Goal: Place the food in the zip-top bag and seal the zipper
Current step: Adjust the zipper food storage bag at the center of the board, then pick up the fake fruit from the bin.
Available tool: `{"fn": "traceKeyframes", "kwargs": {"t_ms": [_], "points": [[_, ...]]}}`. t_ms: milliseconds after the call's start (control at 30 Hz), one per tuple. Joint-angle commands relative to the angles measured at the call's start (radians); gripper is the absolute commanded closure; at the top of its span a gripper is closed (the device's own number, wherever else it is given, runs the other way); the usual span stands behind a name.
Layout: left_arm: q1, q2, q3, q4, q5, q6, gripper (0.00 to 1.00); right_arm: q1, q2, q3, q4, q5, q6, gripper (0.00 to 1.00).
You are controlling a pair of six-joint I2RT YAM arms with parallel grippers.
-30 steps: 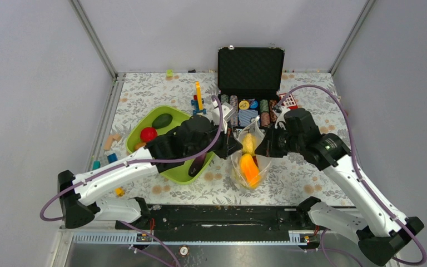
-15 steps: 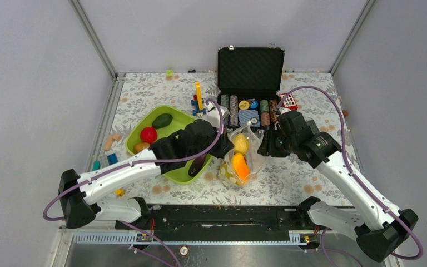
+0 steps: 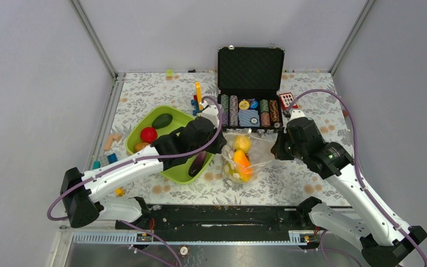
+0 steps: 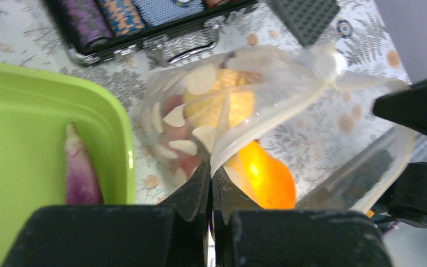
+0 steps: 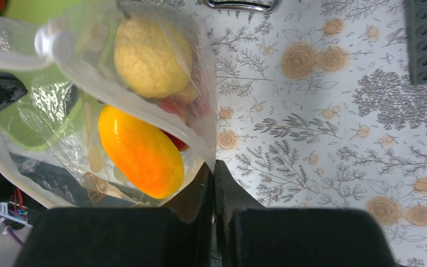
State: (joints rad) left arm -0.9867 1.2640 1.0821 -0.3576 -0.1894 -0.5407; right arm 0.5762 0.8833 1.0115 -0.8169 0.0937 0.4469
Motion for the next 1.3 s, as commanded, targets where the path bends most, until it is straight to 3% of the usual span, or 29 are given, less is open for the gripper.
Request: {"fn": "traceKeyframes", "kwargs": {"t_ms": [0, 67, 100, 133, 200, 233, 433, 633, 767, 900, 1133, 1267], "points": [[0.033, -0.054, 0.018, -0.055, -0.081, -0.003, 0.97, 0.004, 0.010, 0.040, -0.021, 0.086, -0.038, 1.00], [0.039, -0.065, 0.015, -0.070, -0.086, 0.008, 0.89, 0.004, 0.017, 0.037, -0.012, 0.077, -0.044, 1.00], [0.041, -0.070, 0.014, -0.074, -0.082, 0.015, 0.79, 0.005, 0.018, 0.034, -0.002, 0.061, -0.049, 1.00], [0.043, -0.074, 0.013, -0.075, -0.071, 0.023, 0.61, 0.004, 0.013, 0.031, 0.011, 0.038, -0.058, 1.00], [0.045, -0.081, 0.013, -0.066, -0.029, 0.045, 0.14, 0.004, 0.002, 0.028, 0.037, -0.032, -0.067, 1.00], [0.048, -0.088, 0.015, -0.062, -0.017, 0.050, 0.03, 0.005, -0.002, 0.032, 0.045, -0.071, -0.067, 1.00], [0.079, -0.146, 0.006, -0.075, -0.134, 0.014, 0.01, 0.004, 0.010, 0.040, 0.098, -0.200, -0.071, 1.00], [0.260, -0.250, -0.114, -0.104, -0.242, -0.170, 0.01, 0.005, 0.057, 0.071, 0.113, -0.239, -0.073, 1.00], [0.345, -0.362, -0.187, -0.080, -0.250, -0.183, 0.01, 0.005, 0.064, 0.070, 0.126, -0.237, -0.073, 1.00], [0.396, -0.415, -0.201, -0.138, -0.359, -0.218, 0.01, 0.004, 0.075, 0.071, 0.137, -0.253, -0.070, 1.00], [0.600, -0.253, -0.226, -0.105, -0.452, -0.211, 0.01, 0.005, 0.074, 0.059, 0.139, -0.248, -0.067, 1.00], [0.722, -0.103, -0.196, -0.019, -0.387, -0.133, 0.01, 0.004, 0.069, 0.055, 0.139, -0.242, -0.070, 1.00]]}}
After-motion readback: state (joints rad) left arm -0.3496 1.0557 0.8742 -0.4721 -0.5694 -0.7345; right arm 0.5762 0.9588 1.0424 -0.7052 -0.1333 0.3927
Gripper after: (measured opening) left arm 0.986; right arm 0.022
